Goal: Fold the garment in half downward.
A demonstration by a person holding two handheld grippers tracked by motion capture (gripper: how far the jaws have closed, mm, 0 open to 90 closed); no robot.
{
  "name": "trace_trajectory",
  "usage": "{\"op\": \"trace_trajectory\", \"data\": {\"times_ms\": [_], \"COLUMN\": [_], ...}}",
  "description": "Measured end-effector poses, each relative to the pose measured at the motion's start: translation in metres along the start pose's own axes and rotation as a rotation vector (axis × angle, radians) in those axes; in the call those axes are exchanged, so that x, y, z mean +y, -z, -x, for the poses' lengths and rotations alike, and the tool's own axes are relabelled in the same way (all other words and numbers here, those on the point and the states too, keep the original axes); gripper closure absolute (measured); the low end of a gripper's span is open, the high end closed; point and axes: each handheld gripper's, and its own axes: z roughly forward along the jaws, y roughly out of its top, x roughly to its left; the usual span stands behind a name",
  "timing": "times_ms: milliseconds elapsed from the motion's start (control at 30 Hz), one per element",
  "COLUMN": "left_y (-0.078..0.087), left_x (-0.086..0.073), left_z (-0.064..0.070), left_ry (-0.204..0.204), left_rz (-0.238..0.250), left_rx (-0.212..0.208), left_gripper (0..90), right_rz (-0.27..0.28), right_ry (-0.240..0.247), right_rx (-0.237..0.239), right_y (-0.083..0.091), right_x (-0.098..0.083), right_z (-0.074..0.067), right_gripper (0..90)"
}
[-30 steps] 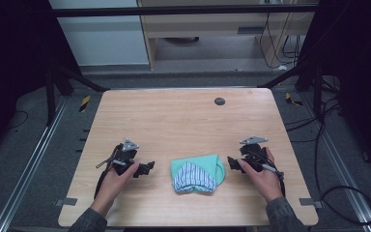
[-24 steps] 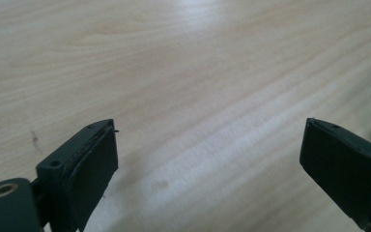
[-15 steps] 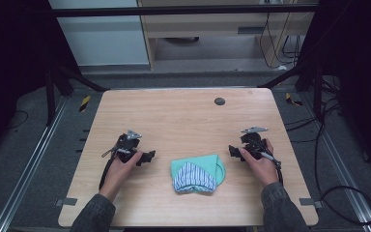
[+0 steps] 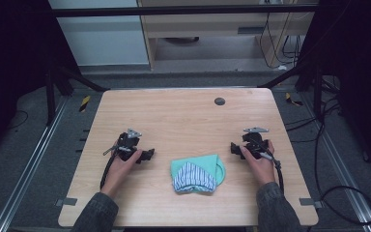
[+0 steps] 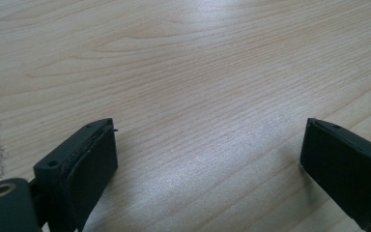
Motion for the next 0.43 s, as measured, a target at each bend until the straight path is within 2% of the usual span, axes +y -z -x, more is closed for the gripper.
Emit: {"op": "trace_trajectory", "data": {"times_ms": [233, 433], "left_y": [-0.0022, -0.0016], "left_x": [-0.0022, -0.0034], "left_z": [0.0018, 0.0016], "left_ry": [-0.013, -0.004], "left_rz": [0.016, 0.013], "left_rx": [0.012, 0.017], "left_gripper": [2.3, 0.2], "right_rz": [0.001, 0.001], "right_ry": [-0.031, -0.09], "right_rx": [-0.03, -0.078], "right_y": [-0.0009, 0.0041], "right_x": [-0.0009, -0.006], "right_z": [-0.004, -0.0103], "right_gripper": [2.6, 2.2]}}
